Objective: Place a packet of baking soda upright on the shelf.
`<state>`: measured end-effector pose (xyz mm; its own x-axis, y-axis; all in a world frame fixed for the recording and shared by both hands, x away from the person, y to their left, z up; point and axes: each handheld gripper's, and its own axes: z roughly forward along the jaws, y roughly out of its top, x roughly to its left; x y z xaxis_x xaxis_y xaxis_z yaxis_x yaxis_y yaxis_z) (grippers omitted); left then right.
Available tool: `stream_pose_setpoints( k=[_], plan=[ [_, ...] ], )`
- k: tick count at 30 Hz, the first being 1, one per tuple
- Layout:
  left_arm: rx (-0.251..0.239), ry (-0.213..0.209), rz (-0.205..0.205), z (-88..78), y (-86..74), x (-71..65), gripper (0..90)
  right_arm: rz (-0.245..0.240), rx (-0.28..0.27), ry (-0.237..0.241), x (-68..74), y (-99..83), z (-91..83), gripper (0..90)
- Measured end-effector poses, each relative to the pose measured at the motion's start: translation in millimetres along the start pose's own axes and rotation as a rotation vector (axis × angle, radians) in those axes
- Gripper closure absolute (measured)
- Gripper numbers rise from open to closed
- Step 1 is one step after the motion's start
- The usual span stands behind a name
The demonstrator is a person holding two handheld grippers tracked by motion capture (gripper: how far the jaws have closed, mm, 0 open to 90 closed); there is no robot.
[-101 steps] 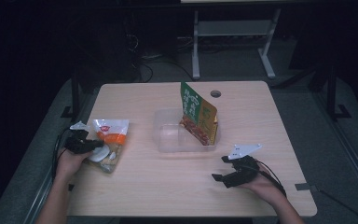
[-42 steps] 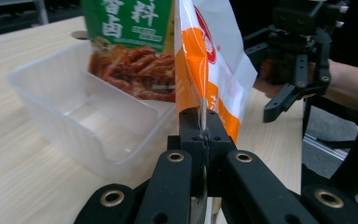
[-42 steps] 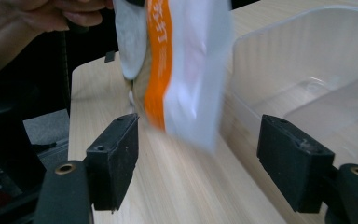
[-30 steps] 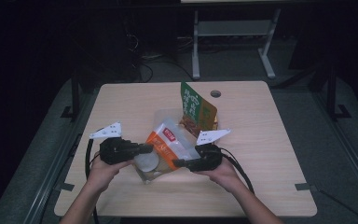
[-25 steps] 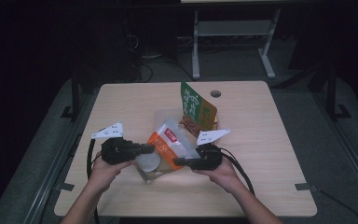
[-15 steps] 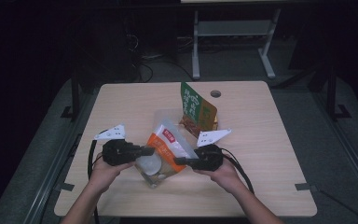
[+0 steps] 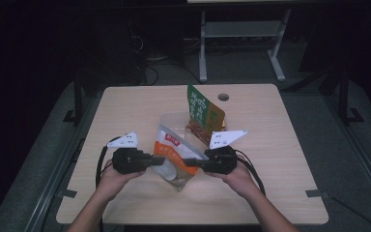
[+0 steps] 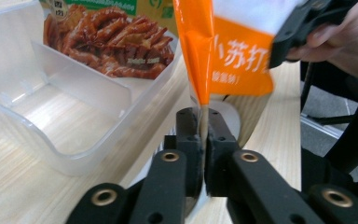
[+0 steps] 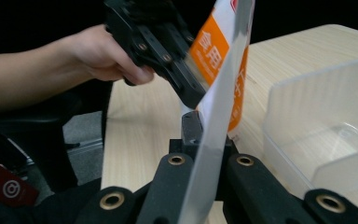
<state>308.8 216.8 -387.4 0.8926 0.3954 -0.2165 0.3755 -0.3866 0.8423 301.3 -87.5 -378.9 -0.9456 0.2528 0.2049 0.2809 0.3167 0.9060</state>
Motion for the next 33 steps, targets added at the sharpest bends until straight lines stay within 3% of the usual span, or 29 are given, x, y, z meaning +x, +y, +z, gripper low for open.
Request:
stream_pose_setpoints(
  k=[4,8,10,15,23,28,33],
  plan=[
    [0.008,0.036,-0.001,2.4,-0.7,0.9,72.8,-0.011,-0.005,0.022,4.6,3.6,2.2,90.0],
    [-0.006,0.058,0.000,0.8,-0.5,2.9,52.5,-0.009,-0.011,0.038,6.9,6.0,3.5,90.0],
    [-0.008,0.046,-0.001,-1.0,-0.4,2.3,44.0,-0.003,-0.023,0.035,6.8,7.0,2.2,90.0],
    [0.000,0.093,0.010,-7.3,-1.9,1.5,26.2,0.021,-0.072,0.034,5.1,9.1,-5.9,90.0],
    [0.023,0.141,-0.020,-15.4,-17.5,1.6,19.5,0.012,-0.118,-0.012,5.6,22.0,-16.8,90.0],
    [0.069,0.144,-0.034,-18.4,-35.6,-2.2,17.8,0.030,-0.136,-0.066,0.9,31.5,-21.2,90.0],
    [0.093,0.165,-0.029,-19.0,-42.8,0.2,17.1,0.024,-0.147,-0.128,-3.8,42.5,-22.6,90.0]
  ],
)
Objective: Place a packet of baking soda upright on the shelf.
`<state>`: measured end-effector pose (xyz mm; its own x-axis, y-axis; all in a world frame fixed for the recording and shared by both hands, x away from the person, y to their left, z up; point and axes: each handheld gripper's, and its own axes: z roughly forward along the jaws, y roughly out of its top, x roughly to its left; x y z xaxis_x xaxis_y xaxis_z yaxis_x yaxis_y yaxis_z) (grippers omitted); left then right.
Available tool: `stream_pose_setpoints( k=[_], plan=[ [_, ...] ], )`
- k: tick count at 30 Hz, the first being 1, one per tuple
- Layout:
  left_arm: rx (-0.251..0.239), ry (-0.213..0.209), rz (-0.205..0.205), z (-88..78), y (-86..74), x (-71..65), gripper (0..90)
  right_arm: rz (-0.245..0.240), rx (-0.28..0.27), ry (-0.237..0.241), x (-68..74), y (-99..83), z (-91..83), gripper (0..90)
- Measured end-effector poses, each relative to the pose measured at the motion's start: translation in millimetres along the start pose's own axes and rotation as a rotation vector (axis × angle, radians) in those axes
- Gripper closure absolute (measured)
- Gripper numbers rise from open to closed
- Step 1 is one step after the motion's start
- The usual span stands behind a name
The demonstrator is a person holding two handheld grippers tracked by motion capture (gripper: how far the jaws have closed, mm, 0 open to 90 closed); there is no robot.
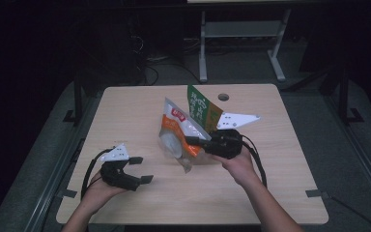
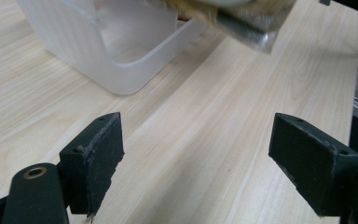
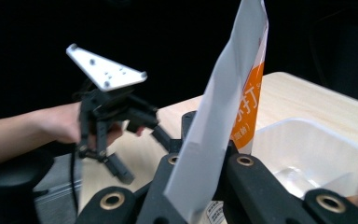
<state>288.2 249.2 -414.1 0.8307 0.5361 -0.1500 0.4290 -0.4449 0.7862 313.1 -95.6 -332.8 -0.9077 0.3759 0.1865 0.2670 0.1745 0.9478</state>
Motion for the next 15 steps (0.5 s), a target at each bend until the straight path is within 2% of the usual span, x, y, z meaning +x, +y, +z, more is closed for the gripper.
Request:
stream_pose_setpoints(
  k=[5,9,11,15],
  plan=[
    [0.016,0.004,0.000,5.7,-2.2,1.0,16.6,0.015,-0.006,-0.062,-7.4,8.7,4.0,90.0],
    [0.031,0.010,0.018,9.6,-2.0,0.9,16.5,0.028,-0.008,-0.109,-14.9,12.3,9.5,90.0],
    [0.041,0.007,0.033,11.4,-2.8,1.5,16.5,0.037,-0.009,-0.118,-17.3,12.6,11.4,90.0],
    [0.053,0.007,0.031,13.7,-5.0,1.5,16.5,0.053,-0.012,-0.152,-22.0,14.0,17.5,90.0]
  ],
)
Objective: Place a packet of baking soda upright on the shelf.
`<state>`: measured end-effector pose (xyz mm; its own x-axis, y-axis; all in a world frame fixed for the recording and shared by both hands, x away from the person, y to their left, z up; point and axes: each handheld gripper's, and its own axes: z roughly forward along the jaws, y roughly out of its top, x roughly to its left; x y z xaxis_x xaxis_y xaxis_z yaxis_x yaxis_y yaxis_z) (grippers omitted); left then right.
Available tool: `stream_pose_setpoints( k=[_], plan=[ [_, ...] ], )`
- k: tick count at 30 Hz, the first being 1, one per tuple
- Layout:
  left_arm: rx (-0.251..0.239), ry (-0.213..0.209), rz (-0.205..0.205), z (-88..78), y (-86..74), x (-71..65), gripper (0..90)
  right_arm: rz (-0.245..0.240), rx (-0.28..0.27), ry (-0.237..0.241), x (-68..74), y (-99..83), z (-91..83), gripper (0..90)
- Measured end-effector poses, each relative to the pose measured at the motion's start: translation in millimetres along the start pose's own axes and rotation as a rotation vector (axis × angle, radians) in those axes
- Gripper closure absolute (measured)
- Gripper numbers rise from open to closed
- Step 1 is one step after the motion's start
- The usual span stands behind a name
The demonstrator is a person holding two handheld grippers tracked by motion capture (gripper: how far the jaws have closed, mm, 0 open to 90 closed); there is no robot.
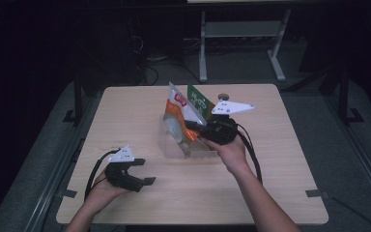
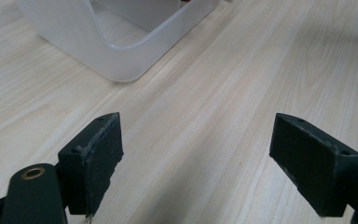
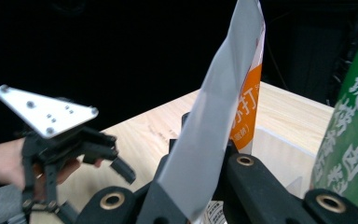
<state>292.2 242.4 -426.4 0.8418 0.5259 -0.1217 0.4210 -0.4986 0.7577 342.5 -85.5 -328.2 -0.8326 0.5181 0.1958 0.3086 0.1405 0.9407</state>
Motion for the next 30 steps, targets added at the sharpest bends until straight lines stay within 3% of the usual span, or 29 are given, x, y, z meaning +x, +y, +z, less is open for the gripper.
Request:
stream_pose_setpoints(
  k=[14,25,30],
  plan=[
    [0.022,-0.005,0.013,3.9,-2.4,-2.3,16.3,-0.027,0.028,-0.108,-3.2,4.2,27.7,90.0],
    [0.034,-0.021,0.006,9.1,-3.5,-4.4,16.2,-0.013,0.054,-0.125,-7.5,-4.8,41.1,90.0],
    [0.051,-0.025,0.022,11.0,-3.3,-4.9,16.0,-0.016,0.071,-0.149,-10.6,-8.9,45.8,89.9]
  ],
)
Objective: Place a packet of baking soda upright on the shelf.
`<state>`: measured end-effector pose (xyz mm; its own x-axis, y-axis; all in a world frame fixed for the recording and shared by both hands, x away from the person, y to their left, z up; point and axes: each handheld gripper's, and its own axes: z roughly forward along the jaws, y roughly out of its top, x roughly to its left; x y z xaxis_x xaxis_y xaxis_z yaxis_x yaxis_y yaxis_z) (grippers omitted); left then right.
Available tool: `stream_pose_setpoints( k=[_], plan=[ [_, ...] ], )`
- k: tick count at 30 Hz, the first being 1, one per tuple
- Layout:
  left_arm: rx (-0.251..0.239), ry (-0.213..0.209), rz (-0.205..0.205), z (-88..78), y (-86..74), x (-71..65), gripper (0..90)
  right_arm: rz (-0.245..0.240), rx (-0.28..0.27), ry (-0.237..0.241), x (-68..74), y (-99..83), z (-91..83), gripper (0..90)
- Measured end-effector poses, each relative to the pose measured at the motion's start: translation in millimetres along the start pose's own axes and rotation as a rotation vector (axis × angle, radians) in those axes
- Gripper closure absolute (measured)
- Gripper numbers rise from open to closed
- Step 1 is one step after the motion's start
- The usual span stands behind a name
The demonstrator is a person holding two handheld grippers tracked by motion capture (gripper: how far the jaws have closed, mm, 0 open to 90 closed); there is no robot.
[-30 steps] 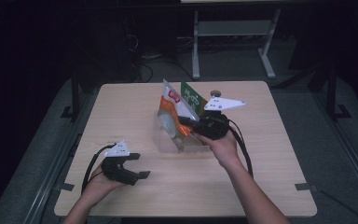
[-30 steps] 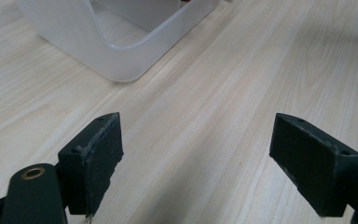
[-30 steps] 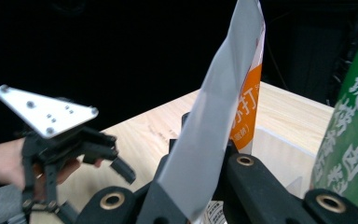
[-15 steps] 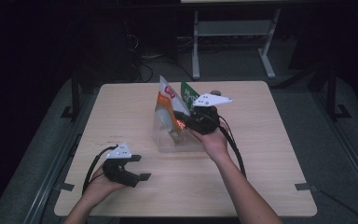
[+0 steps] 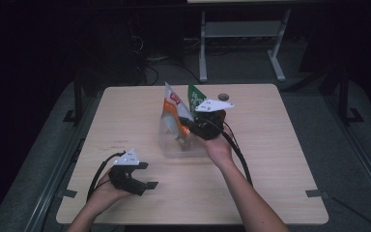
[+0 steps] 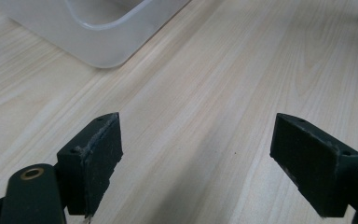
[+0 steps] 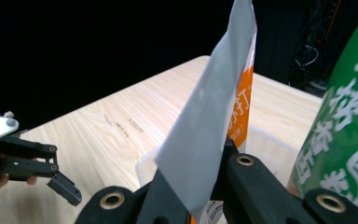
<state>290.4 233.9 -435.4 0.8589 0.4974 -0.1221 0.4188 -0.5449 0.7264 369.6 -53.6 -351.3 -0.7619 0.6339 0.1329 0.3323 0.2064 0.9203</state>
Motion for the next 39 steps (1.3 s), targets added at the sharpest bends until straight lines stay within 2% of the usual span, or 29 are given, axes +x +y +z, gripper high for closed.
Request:
stream_pose_setpoints(
  k=[13,17,23,26,29,33,36,39],
  plan=[
    [0.008,-0.009,0.008,2.2,-0.3,-2.0,15.6,0.017,0.069,-0.001,-2.1,-14.0,15.3,89.7],
    [0.013,-0.008,0.009,3.4,-0.4,-2.6,15.5,0.034,0.069,0.009,-2.9,-15.7,17.5,89.4],
    [0.022,-0.011,0.022,5.1,-0.5,-4.2,15.4,0.025,0.081,0.009,-5.2,-15.2,17.9,87.0],
    [0.023,-0.007,0.033,5.3,-0.7,-4.0,15.4,0.024,0.076,0.015,-4.9,-14.2,15.4,80.8],
    [0.027,-0.003,0.040,5.6,-1.0,-3.2,15.4,0.020,0.060,0.018,-4.1,-11.8,9.8,70.4],
    [0.027,0.000,0.044,6.0,-1.0,-4.5,15.4,0.002,0.086,0.015,0.1,-11.0,1.7,57.7],
    [0.025,0.000,0.042,7.1,-1.2,-5.0,15.4,-0.024,0.108,-0.013,3.7,-12.9,-5.1,48.6],
    [0.025,0.003,0.048,7.7,-1.3,-4.9,15.4,-0.041,0.110,-0.018,3.5,-15.8,-12.3,44.1]
  ],
)
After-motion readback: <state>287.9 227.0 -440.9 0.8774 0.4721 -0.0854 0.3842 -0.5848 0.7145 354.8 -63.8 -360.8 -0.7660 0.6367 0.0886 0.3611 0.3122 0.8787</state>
